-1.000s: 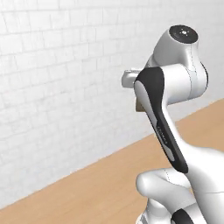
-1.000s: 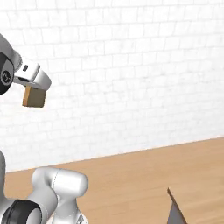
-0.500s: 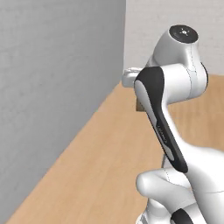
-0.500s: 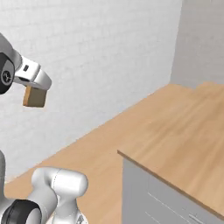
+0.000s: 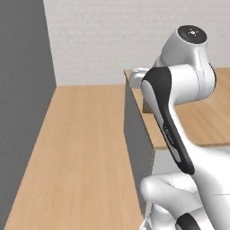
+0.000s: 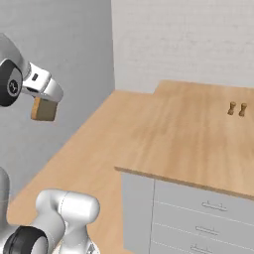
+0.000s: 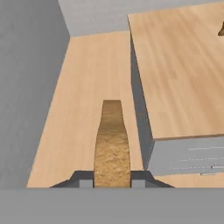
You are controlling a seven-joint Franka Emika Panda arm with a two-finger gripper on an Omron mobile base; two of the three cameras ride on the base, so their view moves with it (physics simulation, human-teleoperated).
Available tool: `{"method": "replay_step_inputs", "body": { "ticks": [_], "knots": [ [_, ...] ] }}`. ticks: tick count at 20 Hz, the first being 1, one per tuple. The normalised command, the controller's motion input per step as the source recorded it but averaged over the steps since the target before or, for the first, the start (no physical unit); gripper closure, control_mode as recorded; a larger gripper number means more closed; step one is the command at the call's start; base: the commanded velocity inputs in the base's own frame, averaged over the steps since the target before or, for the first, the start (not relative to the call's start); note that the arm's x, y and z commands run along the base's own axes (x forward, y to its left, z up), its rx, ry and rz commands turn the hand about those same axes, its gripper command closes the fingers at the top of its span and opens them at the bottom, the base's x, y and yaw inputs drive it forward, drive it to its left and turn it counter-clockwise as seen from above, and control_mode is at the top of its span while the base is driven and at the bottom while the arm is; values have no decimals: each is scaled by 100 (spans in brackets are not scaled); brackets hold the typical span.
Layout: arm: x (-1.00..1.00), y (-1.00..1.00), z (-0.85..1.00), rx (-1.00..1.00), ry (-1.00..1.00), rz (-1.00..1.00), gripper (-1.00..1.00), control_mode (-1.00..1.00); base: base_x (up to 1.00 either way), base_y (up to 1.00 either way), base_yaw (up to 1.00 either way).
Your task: Start the toaster. Once the lever pops up, take the bread to the plate on the dining counter.
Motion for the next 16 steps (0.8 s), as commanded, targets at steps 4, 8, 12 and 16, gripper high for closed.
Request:
{"method": "replay_step_inputs", "body": {
  "ticks": [4,8,12,16],
  "knots": [
    [0,0,0,0,0,0,100,100,61,100,-47],
    [0,0,0,0,0,0,100,100,96,72,-38],
    [0,0,0,0,0,0,100,100,100,43,-20],
    [0,0,0,0,0,0,100,100,100,39,-14]
  ]
}}
